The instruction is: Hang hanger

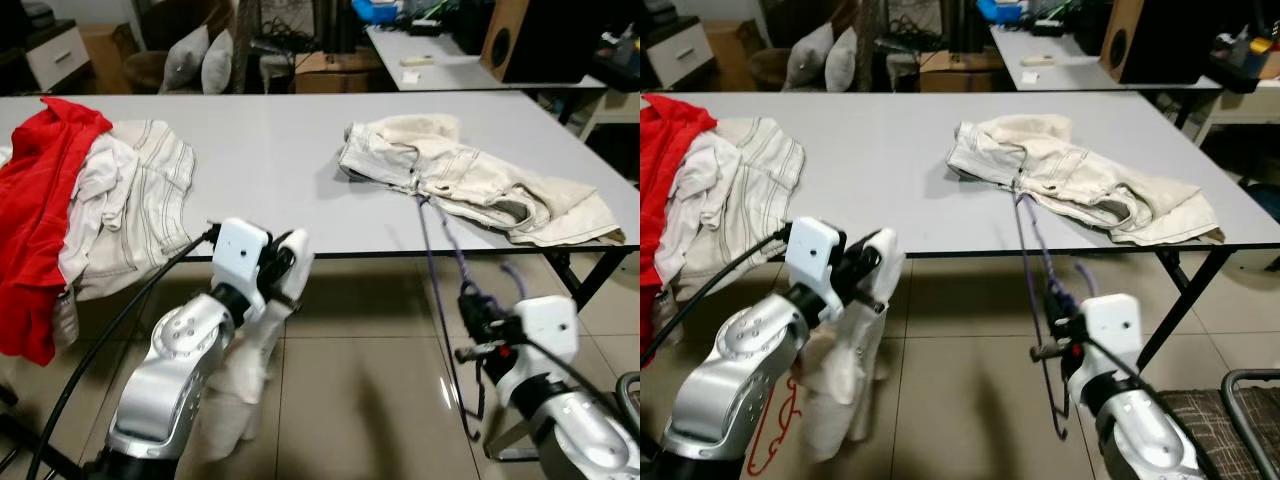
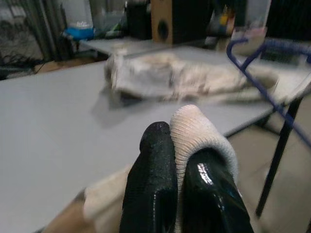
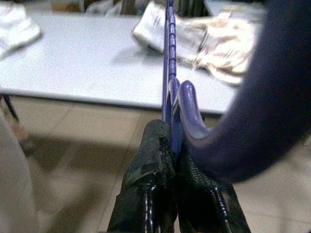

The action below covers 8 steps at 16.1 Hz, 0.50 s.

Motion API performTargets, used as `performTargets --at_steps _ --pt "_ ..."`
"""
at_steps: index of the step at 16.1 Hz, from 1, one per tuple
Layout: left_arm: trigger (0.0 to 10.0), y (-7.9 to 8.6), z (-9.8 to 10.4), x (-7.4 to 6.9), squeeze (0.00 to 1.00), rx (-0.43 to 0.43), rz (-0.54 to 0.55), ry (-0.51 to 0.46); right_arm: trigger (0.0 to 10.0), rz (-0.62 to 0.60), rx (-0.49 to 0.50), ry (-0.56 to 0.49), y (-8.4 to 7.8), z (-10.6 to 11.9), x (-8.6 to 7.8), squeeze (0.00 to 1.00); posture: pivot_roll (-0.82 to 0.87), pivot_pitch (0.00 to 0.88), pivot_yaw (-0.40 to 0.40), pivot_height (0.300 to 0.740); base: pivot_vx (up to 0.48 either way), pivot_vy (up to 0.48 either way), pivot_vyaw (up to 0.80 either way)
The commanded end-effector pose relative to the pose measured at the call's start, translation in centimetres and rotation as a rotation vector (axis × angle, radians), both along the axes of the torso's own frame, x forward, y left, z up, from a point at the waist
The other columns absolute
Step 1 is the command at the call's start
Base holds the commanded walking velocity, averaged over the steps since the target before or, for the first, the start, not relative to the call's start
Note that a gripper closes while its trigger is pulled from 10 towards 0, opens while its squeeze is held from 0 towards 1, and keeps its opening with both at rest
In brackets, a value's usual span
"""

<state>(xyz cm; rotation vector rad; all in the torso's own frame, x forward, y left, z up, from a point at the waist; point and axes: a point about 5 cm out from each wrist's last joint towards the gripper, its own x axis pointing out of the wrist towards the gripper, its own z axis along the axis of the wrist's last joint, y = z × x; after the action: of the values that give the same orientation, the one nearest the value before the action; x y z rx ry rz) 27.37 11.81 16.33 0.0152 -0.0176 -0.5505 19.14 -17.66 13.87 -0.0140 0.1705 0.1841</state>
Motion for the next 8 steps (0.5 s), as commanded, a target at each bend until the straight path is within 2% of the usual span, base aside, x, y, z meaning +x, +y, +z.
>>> performTargets --at_steps 1,3,6,7,8 --pt "10.0 -0.1 2.0 0.3 0.0 -0.054 -0.012 -0.063 10.0 0.004 0.024 -0.073 0.1 1.3 0.2 0.0 -0.1 0.0 0.036 0.74 0.0 0.0 0.0" --pt "10.0 -1.1 5.6 1.3 0.0 -0.144 -0.066 -0.151 10.0 0.002 0.063 -0.142 0.1 2.5 0.8 0.0 -0.09 0.0 0.025 0.74 0.0 0.0 0.0" --pt "10.0 -2.3 10.0 3.5 0.0 -0.222 -0.1 -0.277 10.0 0.001 0.084 -0.158 0.2 2.7 1.1 0.0 -0.08 0.0 0.014 0.74 0.284 0.0 0.0" --pt "10.0 -2.5 11.5 4.2 0.0 -0.257 -0.101 -0.308 10.0 0.002 0.086 -0.16 0.3 2.8 1.2 0.0 -0.09 0.0 0.015 0.74 0.307 0.0 -0.46" --pt "10.0 -2.5 12.0 4.5 0.0 -0.271 -0.098 -0.314 10.0 0.003 0.09 -0.161 0.4 2.8 1.2 0.0 -0.09 0.0 0.016 0.74 0.315 0.0 -0.8"
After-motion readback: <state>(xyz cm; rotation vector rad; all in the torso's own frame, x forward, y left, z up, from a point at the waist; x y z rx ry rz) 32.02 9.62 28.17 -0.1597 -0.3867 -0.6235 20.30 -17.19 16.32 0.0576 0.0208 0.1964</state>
